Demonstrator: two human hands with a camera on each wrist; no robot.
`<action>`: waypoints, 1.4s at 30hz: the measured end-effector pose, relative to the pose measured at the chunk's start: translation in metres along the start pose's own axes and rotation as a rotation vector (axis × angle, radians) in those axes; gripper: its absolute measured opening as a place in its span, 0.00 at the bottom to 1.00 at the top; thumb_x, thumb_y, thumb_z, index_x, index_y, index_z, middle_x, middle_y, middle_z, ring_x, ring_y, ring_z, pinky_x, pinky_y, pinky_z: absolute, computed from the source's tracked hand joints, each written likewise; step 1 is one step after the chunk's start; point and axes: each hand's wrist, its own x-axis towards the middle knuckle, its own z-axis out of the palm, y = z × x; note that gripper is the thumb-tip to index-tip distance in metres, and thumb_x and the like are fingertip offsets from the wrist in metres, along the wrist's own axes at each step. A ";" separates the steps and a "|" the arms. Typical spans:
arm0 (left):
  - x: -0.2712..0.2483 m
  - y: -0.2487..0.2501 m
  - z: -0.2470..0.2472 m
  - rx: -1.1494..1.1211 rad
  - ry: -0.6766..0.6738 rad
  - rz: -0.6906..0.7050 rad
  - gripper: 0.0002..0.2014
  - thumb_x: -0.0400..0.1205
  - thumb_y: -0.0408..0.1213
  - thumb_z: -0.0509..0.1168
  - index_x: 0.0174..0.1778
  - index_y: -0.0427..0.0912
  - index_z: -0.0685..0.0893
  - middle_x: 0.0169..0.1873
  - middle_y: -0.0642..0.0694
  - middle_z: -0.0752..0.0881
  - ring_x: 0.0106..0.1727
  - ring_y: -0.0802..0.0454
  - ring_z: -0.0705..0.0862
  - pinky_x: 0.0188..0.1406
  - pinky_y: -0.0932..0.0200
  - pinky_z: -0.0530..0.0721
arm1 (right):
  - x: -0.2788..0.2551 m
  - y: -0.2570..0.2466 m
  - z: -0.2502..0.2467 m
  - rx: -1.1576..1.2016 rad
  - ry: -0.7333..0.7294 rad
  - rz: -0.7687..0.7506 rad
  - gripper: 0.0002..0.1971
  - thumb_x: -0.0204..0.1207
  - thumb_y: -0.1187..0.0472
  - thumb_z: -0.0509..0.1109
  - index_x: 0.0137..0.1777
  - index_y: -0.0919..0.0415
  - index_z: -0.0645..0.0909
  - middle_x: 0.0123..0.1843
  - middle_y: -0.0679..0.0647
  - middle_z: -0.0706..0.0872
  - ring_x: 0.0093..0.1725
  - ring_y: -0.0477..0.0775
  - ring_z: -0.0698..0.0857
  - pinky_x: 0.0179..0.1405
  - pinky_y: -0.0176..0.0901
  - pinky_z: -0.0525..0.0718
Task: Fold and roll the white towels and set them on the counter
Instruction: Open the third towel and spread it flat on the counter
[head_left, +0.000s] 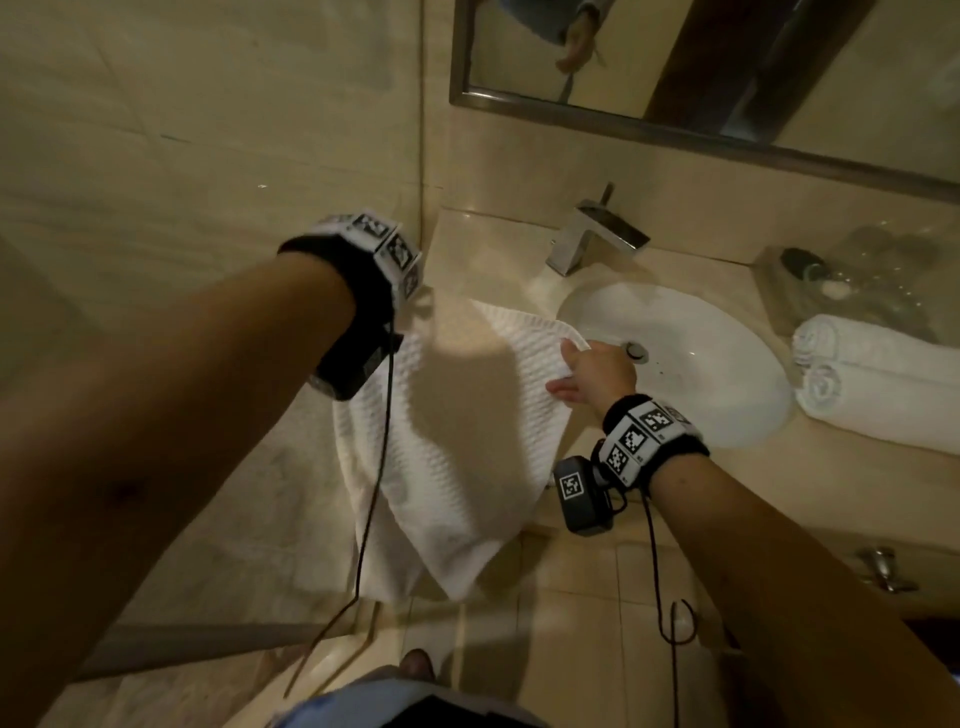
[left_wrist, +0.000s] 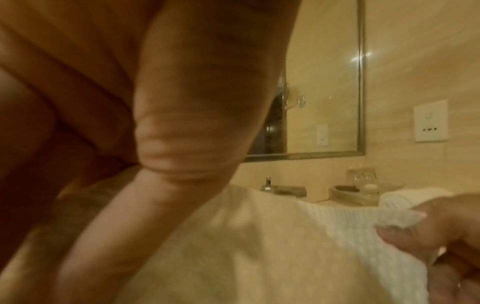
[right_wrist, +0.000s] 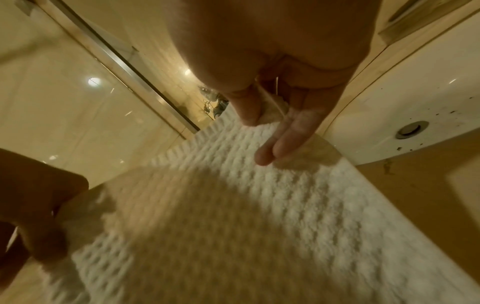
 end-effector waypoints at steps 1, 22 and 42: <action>0.009 -0.005 -0.007 -0.077 0.041 0.015 0.09 0.83 0.36 0.58 0.36 0.40 0.75 0.40 0.43 0.80 0.38 0.44 0.81 0.42 0.52 0.80 | 0.003 -0.001 0.000 0.038 0.016 -0.005 0.11 0.82 0.55 0.66 0.58 0.61 0.77 0.38 0.63 0.88 0.36 0.61 0.90 0.47 0.55 0.90; 0.056 -0.006 0.021 -0.619 0.162 -0.165 0.13 0.82 0.43 0.63 0.52 0.38 0.86 0.47 0.39 0.85 0.53 0.38 0.85 0.47 0.58 0.79 | 0.032 -0.016 0.006 -0.215 0.407 -0.457 0.17 0.84 0.49 0.58 0.58 0.59 0.83 0.52 0.62 0.87 0.52 0.62 0.85 0.58 0.49 0.82; 0.177 0.005 0.032 -0.340 0.053 -0.249 0.09 0.83 0.32 0.60 0.54 0.33 0.82 0.54 0.34 0.79 0.58 0.36 0.78 0.51 0.46 0.78 | 0.173 -0.026 0.029 -0.257 0.093 -0.230 0.16 0.83 0.53 0.63 0.63 0.63 0.81 0.58 0.62 0.87 0.55 0.61 0.87 0.59 0.49 0.84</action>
